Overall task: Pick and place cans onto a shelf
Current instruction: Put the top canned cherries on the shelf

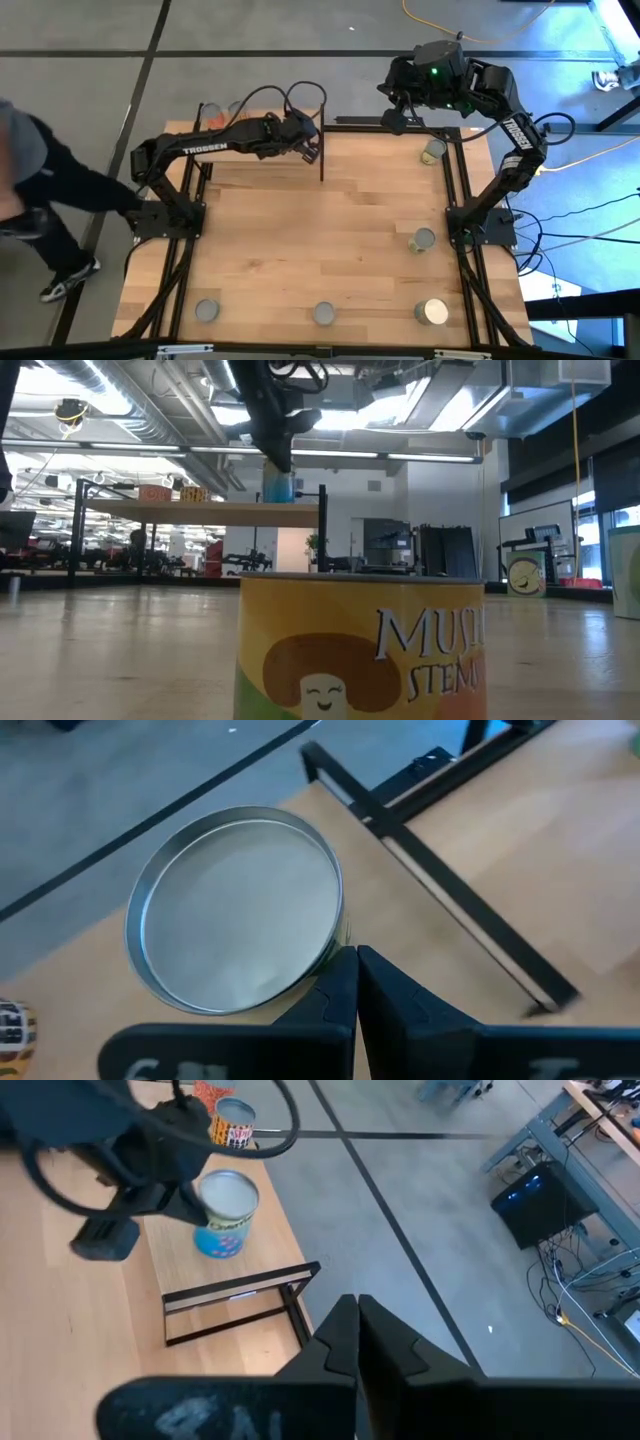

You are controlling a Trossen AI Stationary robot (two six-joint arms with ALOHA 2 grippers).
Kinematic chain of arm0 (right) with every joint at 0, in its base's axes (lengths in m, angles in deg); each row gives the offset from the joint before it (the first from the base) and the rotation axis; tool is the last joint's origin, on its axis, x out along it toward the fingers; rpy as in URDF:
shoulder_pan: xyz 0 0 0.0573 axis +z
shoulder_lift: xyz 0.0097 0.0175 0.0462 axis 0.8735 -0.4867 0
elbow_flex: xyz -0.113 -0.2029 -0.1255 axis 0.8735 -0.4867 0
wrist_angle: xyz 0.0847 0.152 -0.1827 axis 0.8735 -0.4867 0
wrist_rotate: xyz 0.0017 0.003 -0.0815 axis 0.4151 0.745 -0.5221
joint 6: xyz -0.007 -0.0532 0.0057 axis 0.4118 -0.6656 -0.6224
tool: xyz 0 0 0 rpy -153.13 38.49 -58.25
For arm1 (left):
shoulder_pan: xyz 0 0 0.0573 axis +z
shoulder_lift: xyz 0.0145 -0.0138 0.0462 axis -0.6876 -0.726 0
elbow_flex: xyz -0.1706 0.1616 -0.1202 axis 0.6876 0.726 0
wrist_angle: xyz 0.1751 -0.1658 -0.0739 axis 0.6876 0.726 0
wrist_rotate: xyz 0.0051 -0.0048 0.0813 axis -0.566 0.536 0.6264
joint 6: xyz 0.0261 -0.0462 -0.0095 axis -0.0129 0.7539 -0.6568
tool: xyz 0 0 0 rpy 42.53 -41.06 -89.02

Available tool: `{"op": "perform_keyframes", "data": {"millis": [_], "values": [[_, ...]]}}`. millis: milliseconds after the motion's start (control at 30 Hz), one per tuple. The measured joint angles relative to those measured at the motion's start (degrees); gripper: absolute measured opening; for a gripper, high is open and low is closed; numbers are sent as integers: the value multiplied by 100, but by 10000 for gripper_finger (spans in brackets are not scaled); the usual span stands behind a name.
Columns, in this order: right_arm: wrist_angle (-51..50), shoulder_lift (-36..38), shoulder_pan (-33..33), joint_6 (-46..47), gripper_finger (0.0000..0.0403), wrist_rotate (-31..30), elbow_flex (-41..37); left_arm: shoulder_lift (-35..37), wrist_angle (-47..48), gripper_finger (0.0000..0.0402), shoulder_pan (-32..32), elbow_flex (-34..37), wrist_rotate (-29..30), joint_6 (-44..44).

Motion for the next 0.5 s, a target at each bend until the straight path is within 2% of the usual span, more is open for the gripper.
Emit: {"op": "perform_keyframes", "data": {"millis": [200,500], "values": [[-12,0,0,2,4,1,0,0,260,0,244,0,365,-9],[-12,0,0,37,4,5,0,2,493,0,628,0,427,-118]]}}
